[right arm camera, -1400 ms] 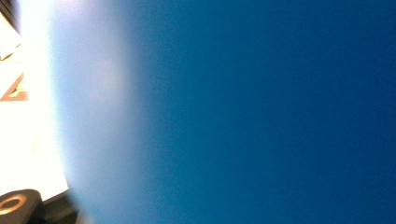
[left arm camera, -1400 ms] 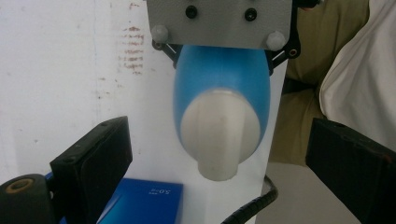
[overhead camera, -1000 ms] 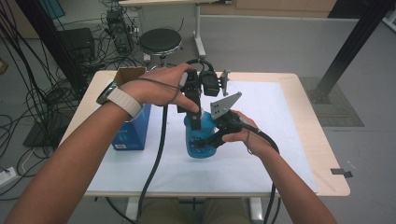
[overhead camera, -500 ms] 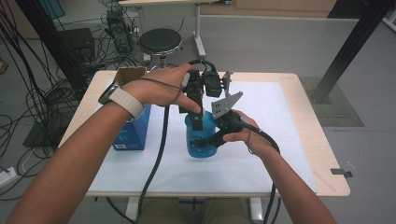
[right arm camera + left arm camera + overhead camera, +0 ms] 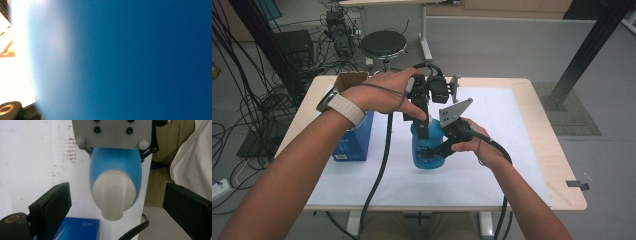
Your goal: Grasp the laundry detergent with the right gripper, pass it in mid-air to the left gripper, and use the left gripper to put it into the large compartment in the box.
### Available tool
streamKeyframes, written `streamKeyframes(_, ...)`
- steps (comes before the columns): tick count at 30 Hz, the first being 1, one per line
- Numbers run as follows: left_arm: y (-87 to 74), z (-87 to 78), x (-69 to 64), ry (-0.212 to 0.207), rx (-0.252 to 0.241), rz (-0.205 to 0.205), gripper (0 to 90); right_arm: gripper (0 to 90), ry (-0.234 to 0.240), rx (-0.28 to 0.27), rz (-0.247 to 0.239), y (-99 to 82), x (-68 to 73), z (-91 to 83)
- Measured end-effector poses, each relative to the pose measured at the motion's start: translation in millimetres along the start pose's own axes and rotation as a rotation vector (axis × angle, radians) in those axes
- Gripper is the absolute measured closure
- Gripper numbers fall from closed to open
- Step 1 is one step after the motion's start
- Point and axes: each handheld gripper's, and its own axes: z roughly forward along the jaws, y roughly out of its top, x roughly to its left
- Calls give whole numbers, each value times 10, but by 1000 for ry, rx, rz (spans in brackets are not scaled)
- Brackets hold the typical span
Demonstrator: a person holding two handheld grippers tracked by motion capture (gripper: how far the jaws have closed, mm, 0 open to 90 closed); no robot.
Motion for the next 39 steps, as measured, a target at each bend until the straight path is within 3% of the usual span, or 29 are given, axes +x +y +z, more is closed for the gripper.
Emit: streamKeyframes(39, 5, 5, 7, -1, -9, -3, 88, 430, -2, 2, 12, -22, -25, -15)
